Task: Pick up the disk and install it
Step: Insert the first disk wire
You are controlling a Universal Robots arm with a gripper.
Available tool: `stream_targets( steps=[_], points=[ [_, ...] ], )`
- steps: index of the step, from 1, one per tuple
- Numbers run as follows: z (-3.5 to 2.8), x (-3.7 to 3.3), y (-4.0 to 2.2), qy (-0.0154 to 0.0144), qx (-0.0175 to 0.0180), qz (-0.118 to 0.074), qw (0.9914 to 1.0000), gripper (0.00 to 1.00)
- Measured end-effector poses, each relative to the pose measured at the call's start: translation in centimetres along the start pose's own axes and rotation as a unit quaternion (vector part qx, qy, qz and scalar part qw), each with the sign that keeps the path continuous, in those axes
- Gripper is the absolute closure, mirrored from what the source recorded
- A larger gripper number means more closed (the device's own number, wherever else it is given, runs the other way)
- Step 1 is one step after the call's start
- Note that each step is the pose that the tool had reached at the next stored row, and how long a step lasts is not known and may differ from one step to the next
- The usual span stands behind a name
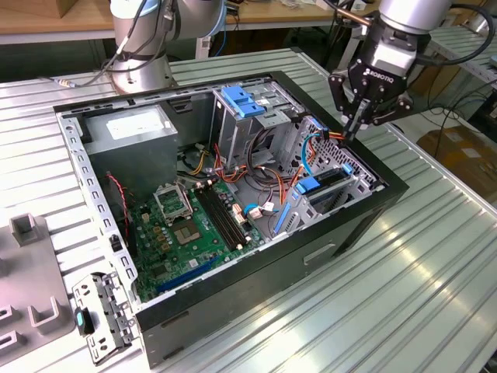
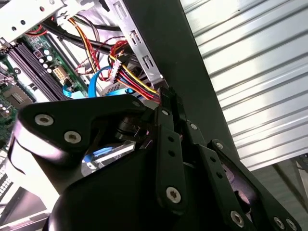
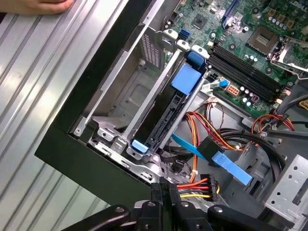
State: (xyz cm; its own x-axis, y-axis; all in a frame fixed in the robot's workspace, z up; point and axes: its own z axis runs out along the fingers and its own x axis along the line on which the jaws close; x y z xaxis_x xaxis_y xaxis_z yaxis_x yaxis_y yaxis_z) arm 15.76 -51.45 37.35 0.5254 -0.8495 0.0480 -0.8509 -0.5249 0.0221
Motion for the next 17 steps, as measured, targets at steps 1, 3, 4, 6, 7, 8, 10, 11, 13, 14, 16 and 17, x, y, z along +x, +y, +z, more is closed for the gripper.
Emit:
stream_targets(
  steps=[1, 3, 4, 6, 7, 8, 10, 11, 13, 14, 16, 17],
  points=[
    [0.0, -0.02, 0.04, -0.0001, -0.0001, 0.002, 1.0, 0.83],
    [0.0, -0.04, 0.07, -0.0002, -0.0005, 0.01, 0.99995, 0.83],
    [0.0, -0.05, 0.07, -0.0003, -0.0007, 0.014, 0.9999, 0.83],
    [0.0, -0.06, 0.09, -0.0005, -0.0013, 0.026, 0.99966, 0.83],
    [0.0, -0.06, 0.08, -0.0009, -0.0022, 0.044, 0.99903, 0.83],
    [0.02, -0.06, 0.08, -0.0013, -0.0028, 0.059, 0.99828, 0.83],
    [0.03, -0.06, 0.08, -0.0016, -0.0035, 0.073, 0.99732, 0.83],
    [0.03, -0.06, 0.08, -0.0017, -0.0038, 0.08, 0.99682, 0.83],
    [0.04, -0.06, 0.08, -0.0021, -0.0046, 0.095, 0.99543, 0.83],
    [0.04, -0.06, 0.08, -0.0022, -0.0048, 0.1, 0.99499, 0.83],
    [0.05, -0.06, 0.09, -0.0025, -0.0054, 0.112, 0.99373, 0.83],
    [0.06, -0.07, 0.09, -0.0027, -0.0059, 0.122, 0.9925, 0.83]
  ],
)
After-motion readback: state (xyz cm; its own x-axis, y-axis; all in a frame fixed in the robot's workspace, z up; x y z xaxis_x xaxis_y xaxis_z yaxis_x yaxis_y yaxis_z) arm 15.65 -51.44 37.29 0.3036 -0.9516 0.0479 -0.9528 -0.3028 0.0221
